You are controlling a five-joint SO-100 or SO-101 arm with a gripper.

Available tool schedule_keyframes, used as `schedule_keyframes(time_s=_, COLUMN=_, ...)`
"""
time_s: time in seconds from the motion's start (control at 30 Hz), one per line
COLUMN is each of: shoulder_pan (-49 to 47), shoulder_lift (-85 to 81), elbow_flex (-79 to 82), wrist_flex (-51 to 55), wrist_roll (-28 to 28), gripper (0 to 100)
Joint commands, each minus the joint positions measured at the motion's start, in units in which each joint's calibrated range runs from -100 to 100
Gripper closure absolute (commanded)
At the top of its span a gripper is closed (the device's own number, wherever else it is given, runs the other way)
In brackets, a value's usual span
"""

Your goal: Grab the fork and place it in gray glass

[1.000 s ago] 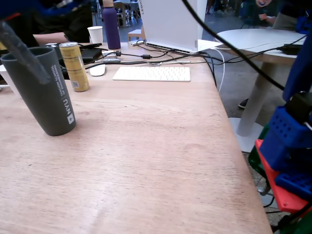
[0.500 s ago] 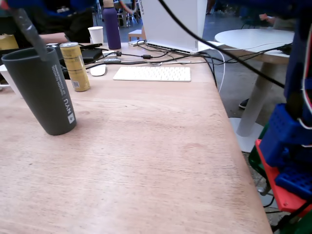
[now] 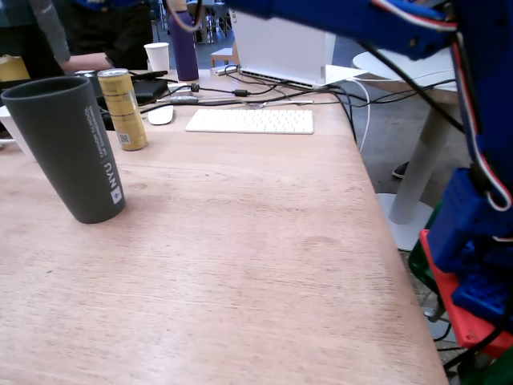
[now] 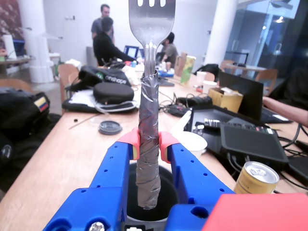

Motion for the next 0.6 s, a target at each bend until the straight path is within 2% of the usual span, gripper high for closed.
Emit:
schedule_keyframes(time_s=0.0, shoulder_pan=-0.4, shoulder_lift=0.5, elbow_flex=-5.5, wrist_flex=-1.1, wrist_roll=0.0, gripper=100)
schedule_keyframes(time_s=0.2, shoulder_pan=-0.4, shoulder_lift=5.8, elbow_flex=-6.1, wrist_flex=-8.0, wrist_roll=0.0, gripper=100)
schedule_keyframes(time_s=0.57, shoulder_pan=-0.5, shoulder_lift=8.0, elbow_flex=-6.3, wrist_flex=-9.1, wrist_roll=-2.2, gripper=100)
